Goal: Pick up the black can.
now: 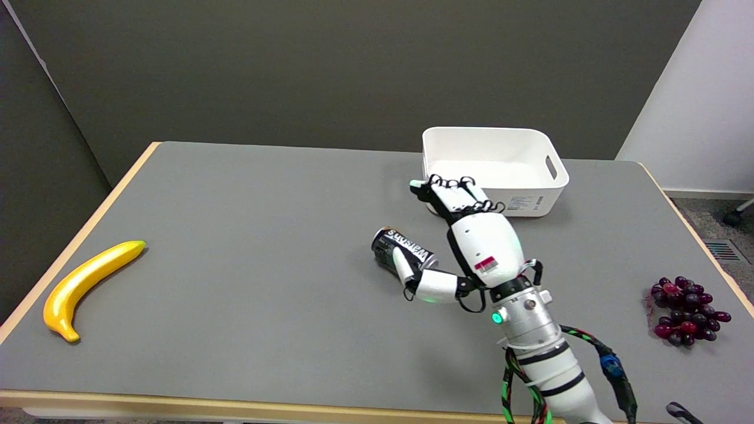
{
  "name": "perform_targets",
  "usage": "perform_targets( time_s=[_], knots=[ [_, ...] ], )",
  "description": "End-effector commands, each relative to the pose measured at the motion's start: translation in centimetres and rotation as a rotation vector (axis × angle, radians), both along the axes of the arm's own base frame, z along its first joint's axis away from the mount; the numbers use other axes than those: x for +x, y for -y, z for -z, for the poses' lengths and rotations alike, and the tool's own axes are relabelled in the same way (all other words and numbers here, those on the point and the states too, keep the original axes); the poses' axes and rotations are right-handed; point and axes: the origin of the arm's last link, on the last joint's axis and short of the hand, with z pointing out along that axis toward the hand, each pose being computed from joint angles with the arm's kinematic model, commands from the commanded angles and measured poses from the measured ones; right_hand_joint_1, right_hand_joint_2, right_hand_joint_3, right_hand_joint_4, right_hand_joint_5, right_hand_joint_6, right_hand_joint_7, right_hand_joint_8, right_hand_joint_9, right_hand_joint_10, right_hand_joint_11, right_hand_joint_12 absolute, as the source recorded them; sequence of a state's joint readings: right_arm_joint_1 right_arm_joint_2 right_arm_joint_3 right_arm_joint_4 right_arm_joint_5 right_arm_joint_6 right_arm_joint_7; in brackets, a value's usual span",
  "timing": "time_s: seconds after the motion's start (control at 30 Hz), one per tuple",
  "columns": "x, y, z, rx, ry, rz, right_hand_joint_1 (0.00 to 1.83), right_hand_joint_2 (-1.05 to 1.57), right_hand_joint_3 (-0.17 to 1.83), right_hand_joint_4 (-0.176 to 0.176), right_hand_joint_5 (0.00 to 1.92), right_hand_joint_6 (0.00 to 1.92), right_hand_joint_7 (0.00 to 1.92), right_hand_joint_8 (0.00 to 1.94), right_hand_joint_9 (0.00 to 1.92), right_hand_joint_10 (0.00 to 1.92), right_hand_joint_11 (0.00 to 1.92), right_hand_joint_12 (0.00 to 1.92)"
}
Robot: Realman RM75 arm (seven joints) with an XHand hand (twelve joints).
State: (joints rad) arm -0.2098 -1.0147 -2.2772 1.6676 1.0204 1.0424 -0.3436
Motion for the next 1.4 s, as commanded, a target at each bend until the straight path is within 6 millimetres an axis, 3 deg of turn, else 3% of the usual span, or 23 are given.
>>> perform_targets(
  time_s=[0.03,0.3,0.37,0.77,1.1,1.4],
  knots=[
    [-2.5,3.6,1.4,-0.061,-0.002,0.206,0.41,0.66,0.93,-0.059,0.26,0.52,0.40,0.55,0.31,0.92,0.11,1.28],
    [-3.9,4.5,0.9,-0.106,0.053,0.274,0.41,0.66,0.92,-0.066,0.25,0.50,0.39,0.55,0.29,0.92,0.10,1.29],
    [-4.1,4.6,1.2,-0.110,0.036,0.279,0.46,0.69,0.82,-0.074,0.25,0.46,0.39,0.51,0.25,0.95,0.08,1.30],
    [-5.6,6.4,2.2,-0.081,0.064,0.367,0.45,0.69,0.81,-0.081,0.23,0.45,0.37,0.49,0.23,0.93,0.06,1.28],
    [-6.2,8.6,2.9,-0.033,0.084,0.419,0.43,0.69,0.80,-0.087,0.21,0.42,0.34,0.47,0.20,0.91,0.05,1.27],
    [-6.3,8.9,2.8,-0.035,0.080,0.422,0.43,0.69,0.80,-0.088,0.21,0.42,0.33,0.46,0.19,0.90,0.05,1.27]
  ],
)
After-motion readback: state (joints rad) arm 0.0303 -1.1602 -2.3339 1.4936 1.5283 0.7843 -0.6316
